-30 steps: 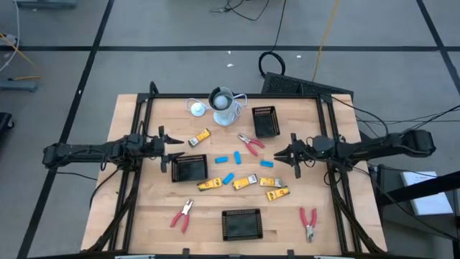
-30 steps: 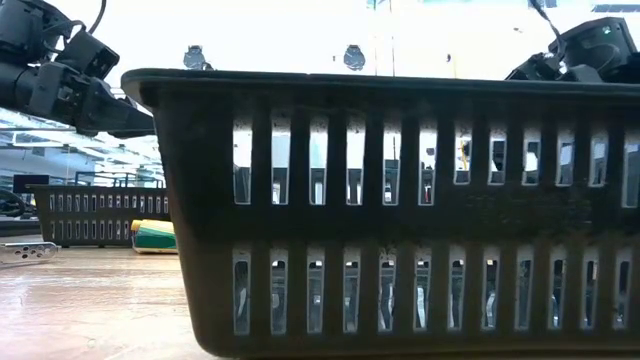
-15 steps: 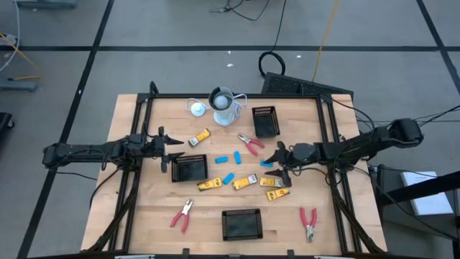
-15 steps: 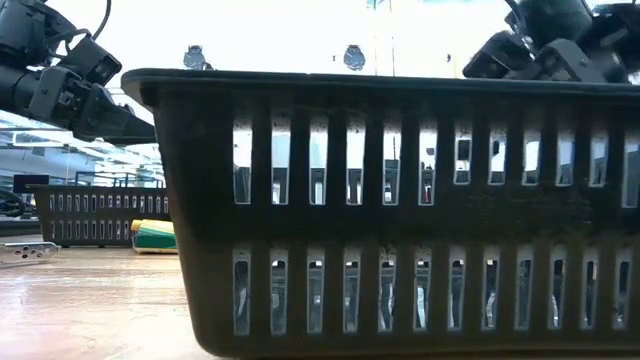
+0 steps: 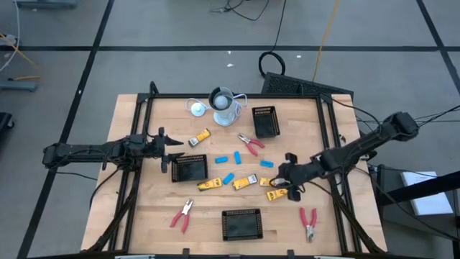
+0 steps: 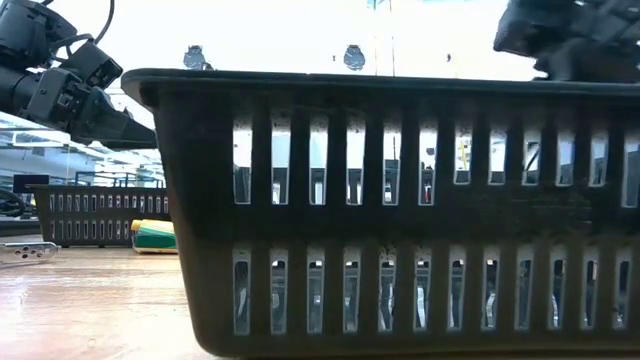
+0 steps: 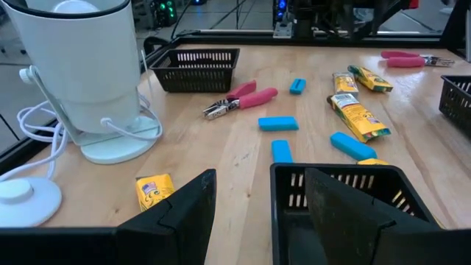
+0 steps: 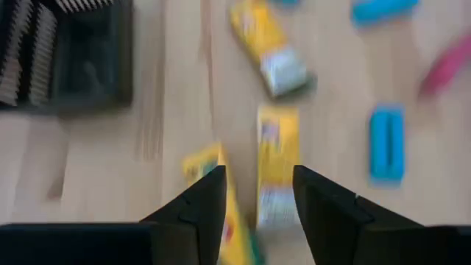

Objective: Pick & Place School Supplies
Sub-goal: Put the pink hole puncher into the top black bin

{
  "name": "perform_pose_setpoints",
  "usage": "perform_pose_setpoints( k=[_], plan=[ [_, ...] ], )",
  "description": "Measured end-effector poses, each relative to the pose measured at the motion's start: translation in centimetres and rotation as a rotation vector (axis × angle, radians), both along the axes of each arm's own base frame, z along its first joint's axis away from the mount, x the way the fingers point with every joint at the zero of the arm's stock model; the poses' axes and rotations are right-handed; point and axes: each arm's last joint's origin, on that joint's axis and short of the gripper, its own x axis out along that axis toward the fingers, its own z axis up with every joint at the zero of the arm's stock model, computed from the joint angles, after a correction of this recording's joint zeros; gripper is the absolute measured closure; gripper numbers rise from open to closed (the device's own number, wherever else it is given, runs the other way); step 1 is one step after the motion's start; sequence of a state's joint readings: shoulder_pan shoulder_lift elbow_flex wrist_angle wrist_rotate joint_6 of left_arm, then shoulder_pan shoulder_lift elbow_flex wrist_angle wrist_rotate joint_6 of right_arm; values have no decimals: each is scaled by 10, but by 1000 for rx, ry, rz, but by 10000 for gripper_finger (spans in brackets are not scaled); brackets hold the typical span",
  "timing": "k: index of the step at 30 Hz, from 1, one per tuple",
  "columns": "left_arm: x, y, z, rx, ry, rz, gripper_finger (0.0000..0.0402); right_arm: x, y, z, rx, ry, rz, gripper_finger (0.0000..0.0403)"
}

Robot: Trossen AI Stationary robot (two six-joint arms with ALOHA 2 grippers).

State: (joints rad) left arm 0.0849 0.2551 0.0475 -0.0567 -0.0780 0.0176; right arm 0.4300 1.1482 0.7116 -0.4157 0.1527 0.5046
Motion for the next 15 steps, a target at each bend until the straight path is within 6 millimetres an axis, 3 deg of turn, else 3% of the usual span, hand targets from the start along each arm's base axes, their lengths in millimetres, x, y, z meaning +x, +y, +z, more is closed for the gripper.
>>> perform_pose_setpoints(
  k=[15],
  plan=[
    [0,0,1,8,-6,-1,190,-36,46,-6,391,310,-169,261]
  ],
)
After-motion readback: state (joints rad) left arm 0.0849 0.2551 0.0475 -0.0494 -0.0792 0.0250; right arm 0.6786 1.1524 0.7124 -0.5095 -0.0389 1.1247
